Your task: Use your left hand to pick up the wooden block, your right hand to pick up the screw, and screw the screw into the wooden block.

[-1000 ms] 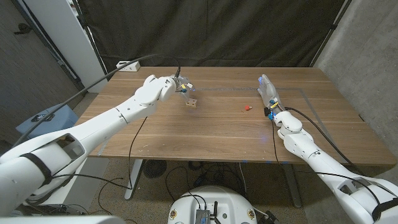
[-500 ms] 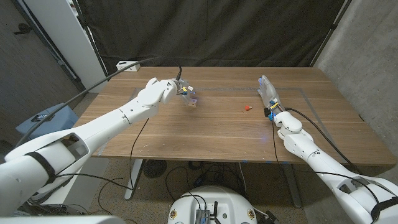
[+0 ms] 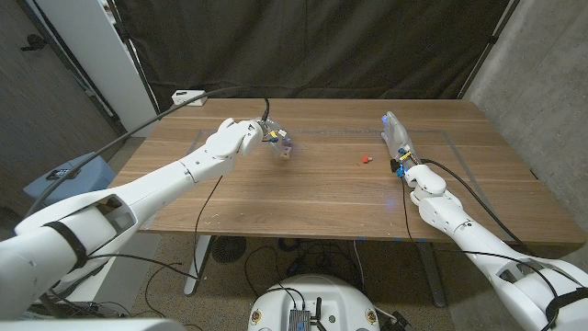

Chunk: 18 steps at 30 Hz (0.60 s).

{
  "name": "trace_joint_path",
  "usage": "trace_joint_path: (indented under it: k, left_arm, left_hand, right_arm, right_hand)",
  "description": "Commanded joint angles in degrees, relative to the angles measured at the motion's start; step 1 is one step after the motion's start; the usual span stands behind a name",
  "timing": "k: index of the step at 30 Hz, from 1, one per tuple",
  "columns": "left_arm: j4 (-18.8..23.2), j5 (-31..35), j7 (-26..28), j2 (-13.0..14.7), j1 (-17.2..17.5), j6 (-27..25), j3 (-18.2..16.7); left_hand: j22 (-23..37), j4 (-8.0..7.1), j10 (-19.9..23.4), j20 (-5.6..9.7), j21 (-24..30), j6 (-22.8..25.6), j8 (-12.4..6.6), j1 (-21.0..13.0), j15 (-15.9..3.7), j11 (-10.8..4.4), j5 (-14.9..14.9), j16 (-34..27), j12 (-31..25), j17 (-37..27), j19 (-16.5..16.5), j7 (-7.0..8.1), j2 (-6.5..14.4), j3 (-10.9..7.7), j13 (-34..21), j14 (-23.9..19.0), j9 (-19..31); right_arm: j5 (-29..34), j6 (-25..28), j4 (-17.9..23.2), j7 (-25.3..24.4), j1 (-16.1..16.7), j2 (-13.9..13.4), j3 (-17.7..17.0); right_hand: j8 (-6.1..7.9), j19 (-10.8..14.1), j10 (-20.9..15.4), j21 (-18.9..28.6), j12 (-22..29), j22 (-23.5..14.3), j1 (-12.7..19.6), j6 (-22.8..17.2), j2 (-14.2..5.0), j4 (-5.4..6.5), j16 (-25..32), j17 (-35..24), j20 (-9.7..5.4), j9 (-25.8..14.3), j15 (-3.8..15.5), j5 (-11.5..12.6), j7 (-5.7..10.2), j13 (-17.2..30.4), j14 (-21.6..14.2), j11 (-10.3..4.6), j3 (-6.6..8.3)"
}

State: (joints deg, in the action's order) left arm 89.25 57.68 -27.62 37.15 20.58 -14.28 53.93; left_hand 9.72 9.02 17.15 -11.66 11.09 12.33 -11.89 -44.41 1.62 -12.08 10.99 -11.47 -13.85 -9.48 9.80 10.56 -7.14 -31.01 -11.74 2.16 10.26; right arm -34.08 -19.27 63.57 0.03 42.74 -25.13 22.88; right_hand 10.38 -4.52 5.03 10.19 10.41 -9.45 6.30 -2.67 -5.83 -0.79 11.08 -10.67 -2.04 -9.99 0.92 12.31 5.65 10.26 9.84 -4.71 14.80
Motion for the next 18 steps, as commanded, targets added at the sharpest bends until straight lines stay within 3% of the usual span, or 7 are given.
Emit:
trace_joint_path:
  k: [1,18]
  left_arm:
    - [-2.01,-1.19,2.52,-0.32,-0.65,1.15,1.06]
    - [-2.57,-1.0,5.73,-0.04,-0.08,0.23,1.38]
  left_hand:
    - [0.19,0.19,1.51,-0.35,0.4,1.59,-0.51,-0.97,-0.15,-0.13,-0.01,-0.23,-0.55,-0.2,3.27,-0.01,0.16,0.35,-0.32,-1.3,0.18]
    - [0.15,0.24,6.65,-0.35,0.58,6.32,-0.7,-3.72,-2.09,-0.23,0.06,-0.09,-1.74,-0.21,-1.3,1.59,0.33,1.33,-1.1,-6.14,0.26]
  right_arm:
    - [0.39,0.02,-1.07,-0.43,-0.58,0.48,0.29]
    - [0.79,-0.01,-2.01,-0.86,-1.0,0.99,0.62]
  right_hand:
    - [0.3,-0.29,0.57,0.39,0.29,-0.22,0.39,0.23,0.03,-0.3,-0.06,-0.09,0.05,-0.28,-0.09,0.15,0.52,0.12,2.9,0.17,0.35]
    - [0.32,-0.31,0.56,0.45,0.31,-0.22,0.46,0.17,-0.02,-0.39,-0.01,-0.1,0.14,-0.28,-0.07,0.12,0.54,0.13,2.92,0.11,0.47]
